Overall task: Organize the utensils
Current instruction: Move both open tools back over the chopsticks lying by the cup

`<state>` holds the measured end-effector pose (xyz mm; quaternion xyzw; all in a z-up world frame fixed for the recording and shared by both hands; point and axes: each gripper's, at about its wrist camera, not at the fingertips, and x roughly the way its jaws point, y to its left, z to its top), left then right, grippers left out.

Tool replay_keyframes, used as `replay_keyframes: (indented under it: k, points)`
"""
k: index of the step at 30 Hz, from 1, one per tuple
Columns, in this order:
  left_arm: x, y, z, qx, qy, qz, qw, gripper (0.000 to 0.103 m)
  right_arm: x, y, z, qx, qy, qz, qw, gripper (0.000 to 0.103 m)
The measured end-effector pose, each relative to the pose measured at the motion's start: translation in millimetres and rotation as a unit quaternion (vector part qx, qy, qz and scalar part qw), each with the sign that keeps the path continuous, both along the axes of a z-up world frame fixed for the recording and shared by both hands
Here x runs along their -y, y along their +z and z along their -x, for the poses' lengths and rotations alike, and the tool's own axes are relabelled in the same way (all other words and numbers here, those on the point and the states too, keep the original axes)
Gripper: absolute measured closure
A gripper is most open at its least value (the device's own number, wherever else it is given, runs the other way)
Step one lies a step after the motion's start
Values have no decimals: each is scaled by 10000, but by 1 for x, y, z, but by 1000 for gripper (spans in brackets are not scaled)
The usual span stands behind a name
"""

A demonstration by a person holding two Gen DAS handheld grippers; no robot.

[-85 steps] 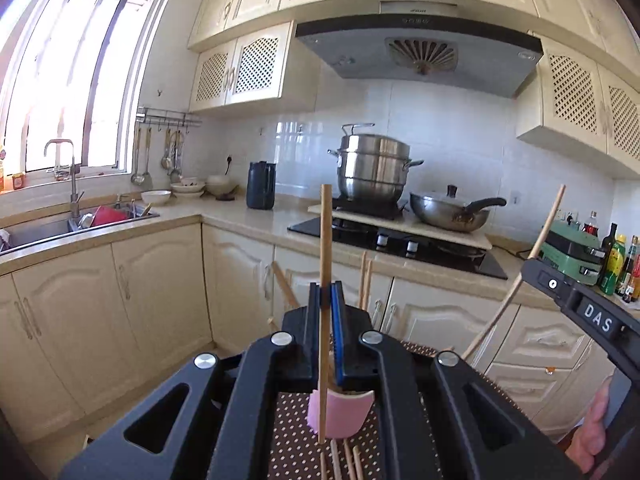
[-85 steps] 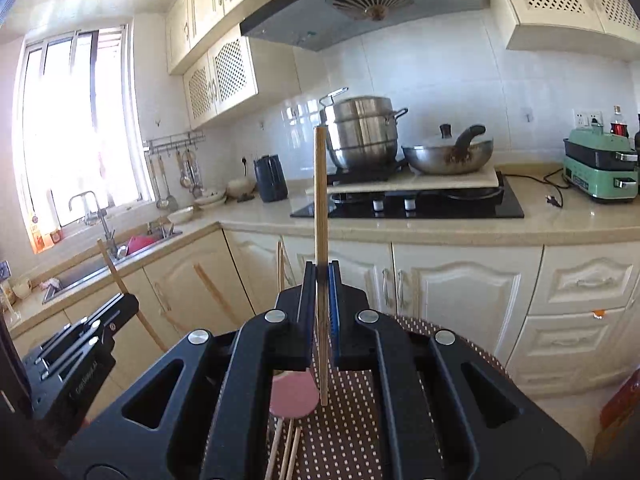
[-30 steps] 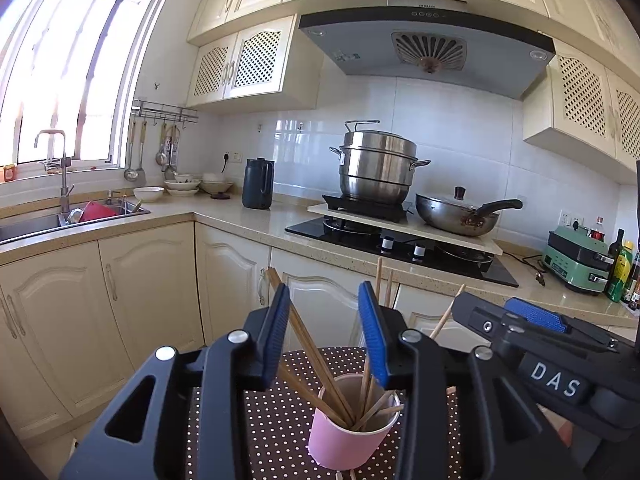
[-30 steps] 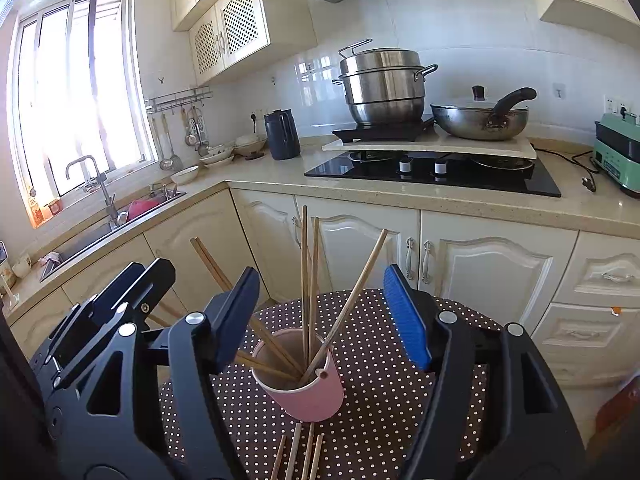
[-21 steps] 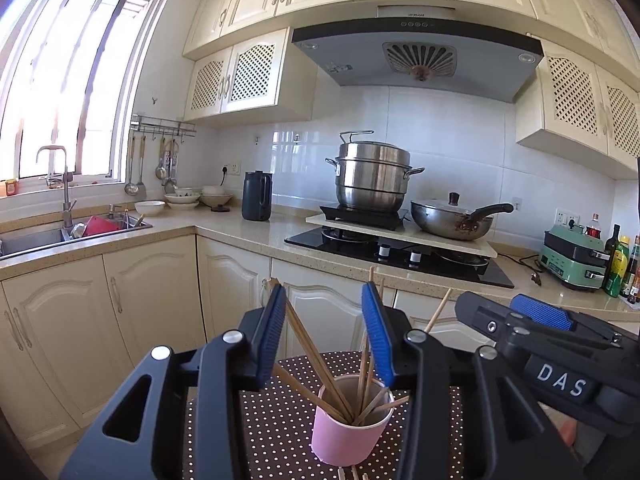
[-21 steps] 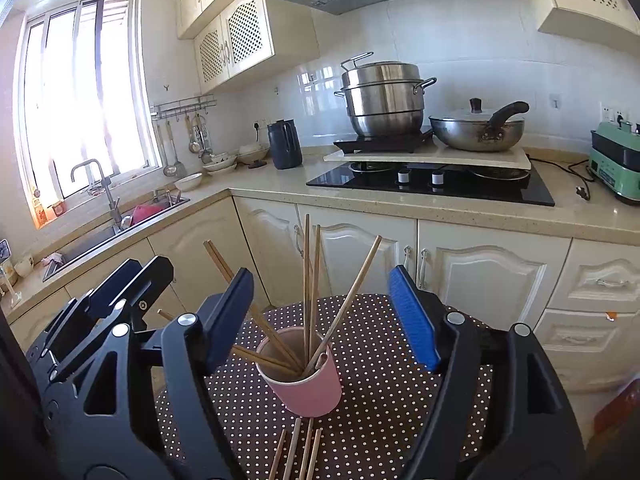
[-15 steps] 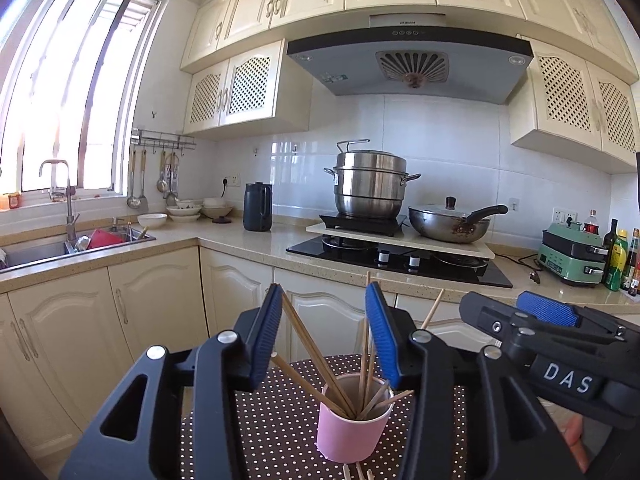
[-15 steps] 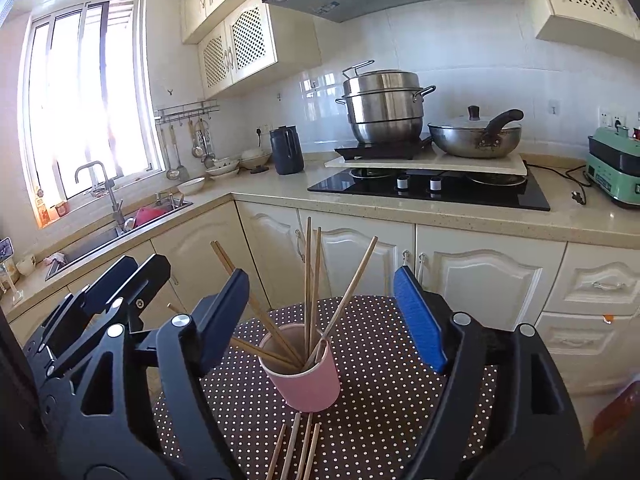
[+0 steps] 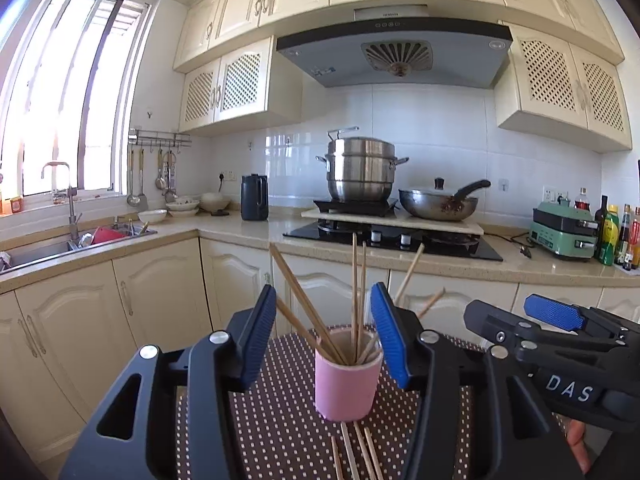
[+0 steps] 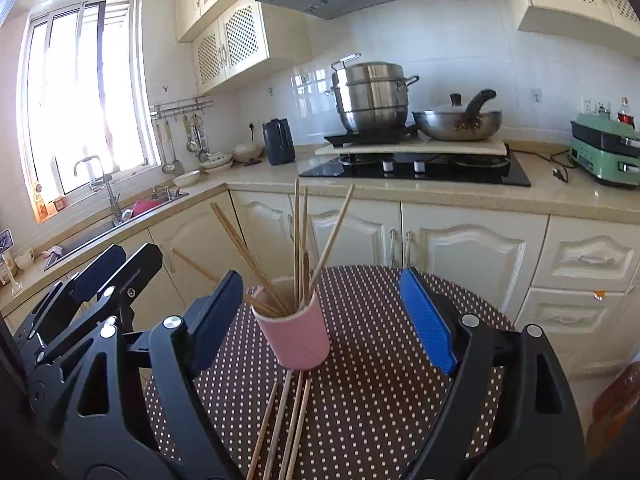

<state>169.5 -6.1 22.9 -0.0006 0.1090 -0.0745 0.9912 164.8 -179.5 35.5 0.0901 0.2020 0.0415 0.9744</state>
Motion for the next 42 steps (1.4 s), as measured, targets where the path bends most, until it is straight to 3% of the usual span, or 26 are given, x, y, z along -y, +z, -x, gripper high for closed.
replay_keyframes:
  k: [12, 26, 37, 42]
  points:
    - [3, -65, -4, -867, 18, -290, 9958, 53, 5, -69, 1, -991, -171, -24, 9949, 23]
    - [-18, -127, -18, -1924, 162, -368, 9805, 53, 0, -123, -14, -1796, -311, 183, 9831, 23]
    - [-17, -147, -25, -2368, 83, -508, 9702, 53, -21, -154, -21, -2178, -76, 386, 9752, 23]
    - [-21, -151, -32, -2571, 108, -386, 9656, 53, -29, -162, -25, -2337, -44, 494, 9710, 23]
